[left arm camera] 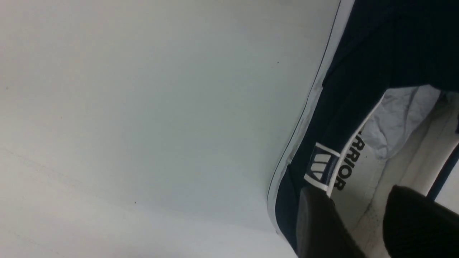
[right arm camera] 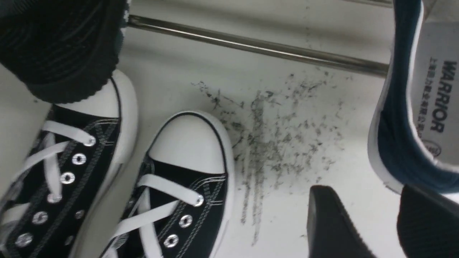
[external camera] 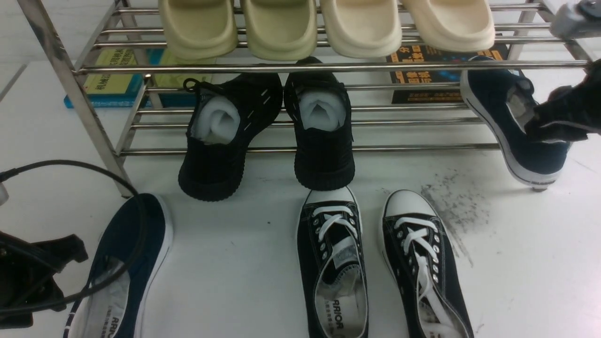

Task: Take the shoes off the shelf with your hand on the white table.

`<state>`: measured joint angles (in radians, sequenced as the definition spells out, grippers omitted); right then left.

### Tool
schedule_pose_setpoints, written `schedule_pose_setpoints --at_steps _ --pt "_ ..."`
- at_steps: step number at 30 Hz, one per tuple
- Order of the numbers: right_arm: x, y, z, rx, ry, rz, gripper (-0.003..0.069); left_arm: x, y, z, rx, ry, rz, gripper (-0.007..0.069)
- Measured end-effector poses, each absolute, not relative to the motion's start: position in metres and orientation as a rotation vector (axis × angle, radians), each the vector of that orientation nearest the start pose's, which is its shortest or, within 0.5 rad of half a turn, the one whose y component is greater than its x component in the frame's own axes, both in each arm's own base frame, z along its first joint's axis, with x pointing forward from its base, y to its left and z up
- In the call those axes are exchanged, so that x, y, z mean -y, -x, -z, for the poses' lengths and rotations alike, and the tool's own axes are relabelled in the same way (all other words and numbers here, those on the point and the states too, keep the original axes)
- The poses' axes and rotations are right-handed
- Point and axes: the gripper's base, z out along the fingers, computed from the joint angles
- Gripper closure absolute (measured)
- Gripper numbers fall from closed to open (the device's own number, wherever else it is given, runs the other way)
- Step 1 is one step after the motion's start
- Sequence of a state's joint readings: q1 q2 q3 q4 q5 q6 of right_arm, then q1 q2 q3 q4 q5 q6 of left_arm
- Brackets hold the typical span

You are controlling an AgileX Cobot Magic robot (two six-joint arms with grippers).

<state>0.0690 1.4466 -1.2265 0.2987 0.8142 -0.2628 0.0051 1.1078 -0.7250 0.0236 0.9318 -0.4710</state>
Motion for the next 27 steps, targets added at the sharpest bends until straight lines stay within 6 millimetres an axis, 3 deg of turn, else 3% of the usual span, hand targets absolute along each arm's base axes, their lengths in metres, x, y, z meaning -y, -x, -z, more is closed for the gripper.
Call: schedule_pose_setpoints --at_steps 8,16,19,23,27 --pt "-0.037 -0.349 -0.282 -2.464 0.288 -0.102 0.0351 -0.003 -0.185 -0.255 -2.728 0.646 0.082 0.0378" --pt "-0.036 -0.371 -0.256 -2.436 0.303 -0.045 0.0368 -0.003 -0.185 -0.255 -2.727 0.645 0.081 0.0379" --pt "-0.035 -0.377 -0.243 -2.451 0.322 -0.022 0.0456 -0.003 -0.185 -0.255 -2.727 0.644 0.079 0.0379" --pt "-0.035 -0.376 -0.244 -2.461 0.324 -0.025 0.0617 -0.003 -0.185 -0.255 -2.727 0.643 0.078 0.0379" --pt "-0.035 -0.368 -0.252 -2.488 0.318 -0.037 0.0639 -0.003 -0.185 -0.255 -2.731 0.644 0.076 0.0379"
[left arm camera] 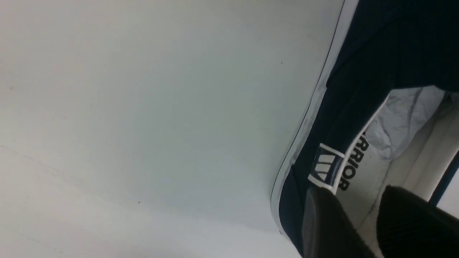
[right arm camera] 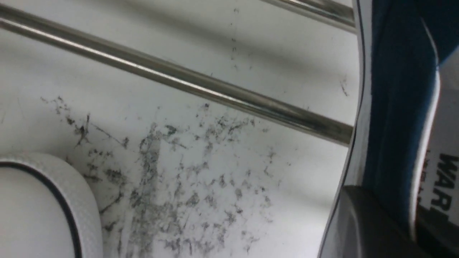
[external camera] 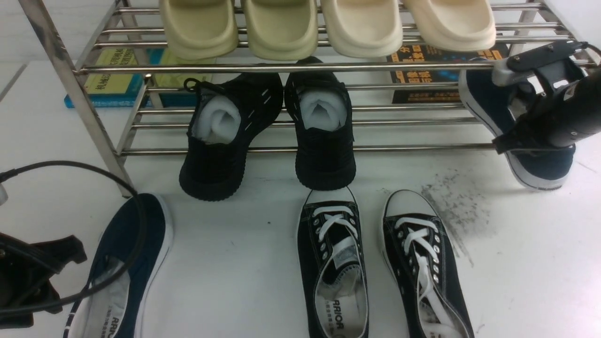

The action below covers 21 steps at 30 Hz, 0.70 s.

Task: Take the shoes off the shelf with your hand on the white table.

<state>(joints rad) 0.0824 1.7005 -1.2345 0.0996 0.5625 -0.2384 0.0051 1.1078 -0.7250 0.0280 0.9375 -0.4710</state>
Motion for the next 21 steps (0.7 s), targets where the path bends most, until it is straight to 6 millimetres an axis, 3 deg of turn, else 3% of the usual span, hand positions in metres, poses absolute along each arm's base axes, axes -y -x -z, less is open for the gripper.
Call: schedule_pose_setpoints --at_steps 8,11,12,15,21 --pt "-0.04 -0.305 -0.316 -2.591 0.185 -0.23 0.0638 -0.003 -0.184 -0.257 -2.742 0.647 0.072 0.0379" --pt "-0.055 -0.268 -0.339 -2.649 0.198 -0.294 0.0638 -0.003 -0.186 -0.26 -2.73 0.644 0.075 0.0379" --pt "-0.057 -0.266 -0.34 -2.653 0.194 -0.299 0.0638 -0.003 -0.186 -0.26 -2.73 0.644 0.075 0.0379" --pt "-0.089 -0.229 -0.356 -2.696 0.291 -0.361 0.0638 -0.004 -0.188 -0.261 -2.707 0.63 0.066 0.0379" --pt "-0.15 -0.172 -0.369 -2.686 0.446 -0.44 0.0638 -0.008 -0.189 -0.261 -2.698 0.59 -0.003 0.0379"
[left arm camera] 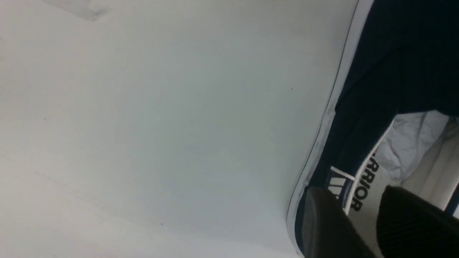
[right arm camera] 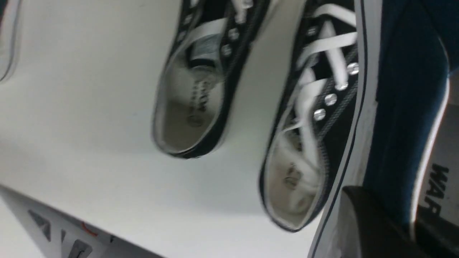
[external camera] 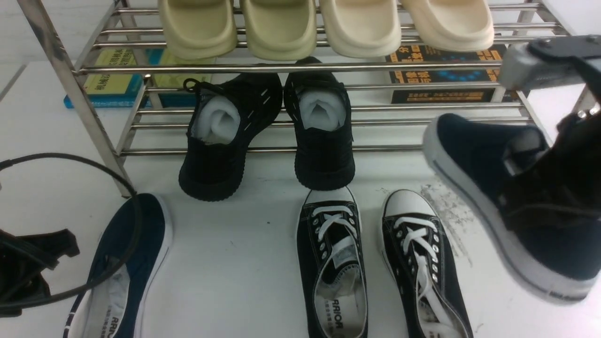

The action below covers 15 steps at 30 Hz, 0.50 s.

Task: Take the shoes off the shelf with your hand on the white table.

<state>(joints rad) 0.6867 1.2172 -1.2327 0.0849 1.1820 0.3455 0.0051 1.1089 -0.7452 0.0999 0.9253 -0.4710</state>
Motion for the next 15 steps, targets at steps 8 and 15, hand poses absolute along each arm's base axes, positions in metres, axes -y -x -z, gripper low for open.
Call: schedule_pose_setpoints --at_steps 8,15 --pt "-0.232 -0.114 -0.354 -2.633 0.54 -0.481 0.0638 -0.009 -0.189 -0.261 -2.693 0.582 -0.015 0.0379" --pt "-0.285 -0.11 -0.329 -2.59 0.537 -0.525 0.0638 -0.009 -0.19 -0.262 -2.686 0.58 -0.012 0.0379"
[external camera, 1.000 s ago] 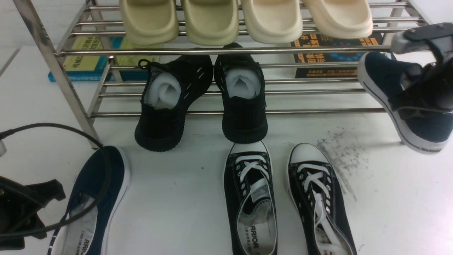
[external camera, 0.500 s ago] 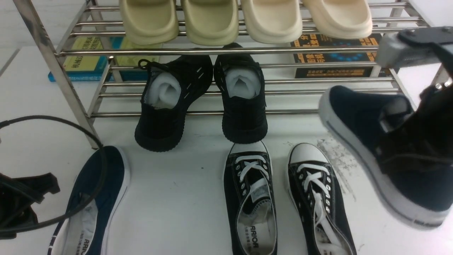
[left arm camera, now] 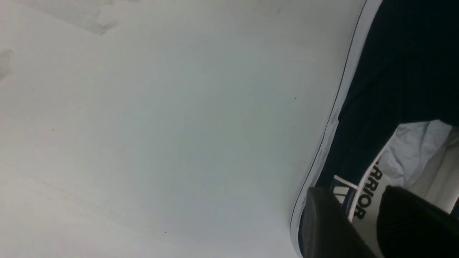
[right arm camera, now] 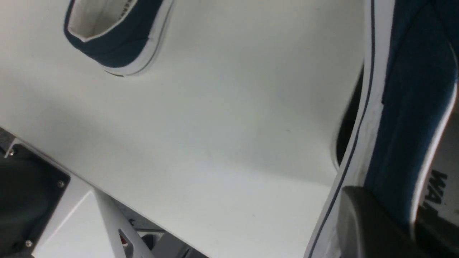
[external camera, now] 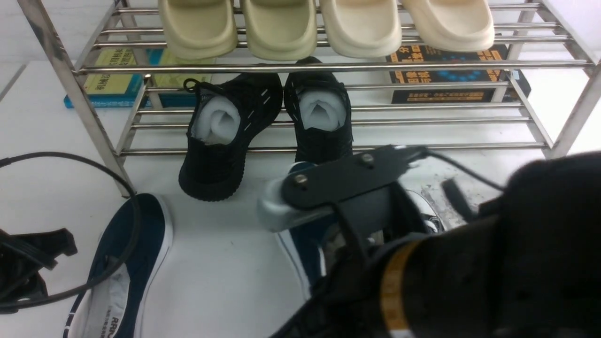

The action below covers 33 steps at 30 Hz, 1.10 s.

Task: Take the shoes off the shelf with your hand on the white table.

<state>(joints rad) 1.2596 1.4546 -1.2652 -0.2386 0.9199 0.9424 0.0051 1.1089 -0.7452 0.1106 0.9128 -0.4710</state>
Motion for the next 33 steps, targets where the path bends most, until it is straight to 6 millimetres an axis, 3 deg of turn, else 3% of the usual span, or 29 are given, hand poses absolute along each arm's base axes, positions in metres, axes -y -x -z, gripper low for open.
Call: schedule_pose_setpoints --at_steps 7,14,25,29,33 --pt "-0.34 -0.128 -0.298 -2.605 0.561 -0.468 0.0636 -0.009 -0.19 -0.262 -2.686 0.581 -0.011 0.0379" --pt "-0.376 -0.145 -0.269 -2.57 0.551 -0.471 0.0631 -0.009 -0.19 -0.262 -2.686 0.581 -0.011 0.0379" --pt "-0.388 -0.162 -0.237 -2.622 0.44 -0.49 0.0623 -0.009 -0.189 -0.261 -2.693 0.584 -0.011 0.0379" --pt "-0.387 -0.162 -0.247 -2.628 0.427 -0.486 0.0621 -0.009 -0.189 -0.261 -2.697 0.586 -0.012 0.0379" --pt "-0.378 -0.159 -0.268 -2.64 0.458 -0.421 0.062 -0.009 -0.189 -0.261 -2.698 0.586 -0.012 0.0379"
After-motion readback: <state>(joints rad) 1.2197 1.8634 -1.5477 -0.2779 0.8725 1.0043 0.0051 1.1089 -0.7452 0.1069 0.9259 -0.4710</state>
